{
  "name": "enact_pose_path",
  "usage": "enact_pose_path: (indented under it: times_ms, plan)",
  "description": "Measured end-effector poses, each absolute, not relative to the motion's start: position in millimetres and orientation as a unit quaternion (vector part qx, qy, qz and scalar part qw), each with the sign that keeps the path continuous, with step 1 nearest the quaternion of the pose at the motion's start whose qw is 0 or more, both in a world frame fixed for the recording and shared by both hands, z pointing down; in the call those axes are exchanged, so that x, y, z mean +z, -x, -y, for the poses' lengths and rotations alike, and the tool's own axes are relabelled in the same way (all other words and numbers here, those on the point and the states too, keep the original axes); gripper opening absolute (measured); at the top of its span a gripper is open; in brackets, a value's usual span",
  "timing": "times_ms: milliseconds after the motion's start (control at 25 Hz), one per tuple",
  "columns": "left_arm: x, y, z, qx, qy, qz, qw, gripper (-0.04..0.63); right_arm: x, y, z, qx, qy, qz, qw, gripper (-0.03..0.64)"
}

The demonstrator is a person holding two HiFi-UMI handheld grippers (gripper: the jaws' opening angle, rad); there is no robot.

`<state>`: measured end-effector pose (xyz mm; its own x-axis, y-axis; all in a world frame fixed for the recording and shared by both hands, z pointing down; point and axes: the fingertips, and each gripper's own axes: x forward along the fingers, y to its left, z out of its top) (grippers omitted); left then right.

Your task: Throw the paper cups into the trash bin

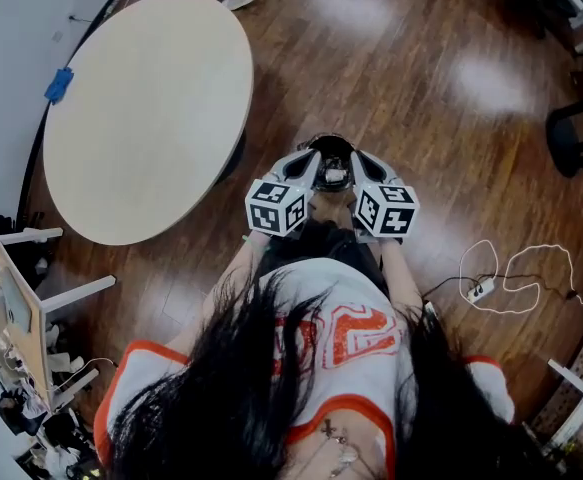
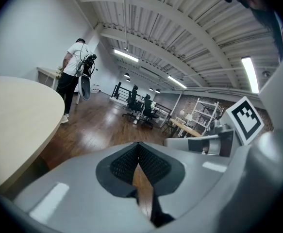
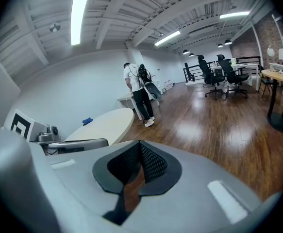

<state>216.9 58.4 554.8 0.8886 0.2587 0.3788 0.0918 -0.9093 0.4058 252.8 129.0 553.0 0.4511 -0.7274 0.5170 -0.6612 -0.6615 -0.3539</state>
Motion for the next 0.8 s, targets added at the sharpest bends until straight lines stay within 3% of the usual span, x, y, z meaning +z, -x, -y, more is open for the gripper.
enact_pose_path:
  times_ms: [800]
  plan:
    - [547.2,-198.1,-49.8,0.201,-0.956,-0.079,0.197,0.000,551.5,-240.8,-128.6,-0.327,0.852,-0.407,0.036,0.002]
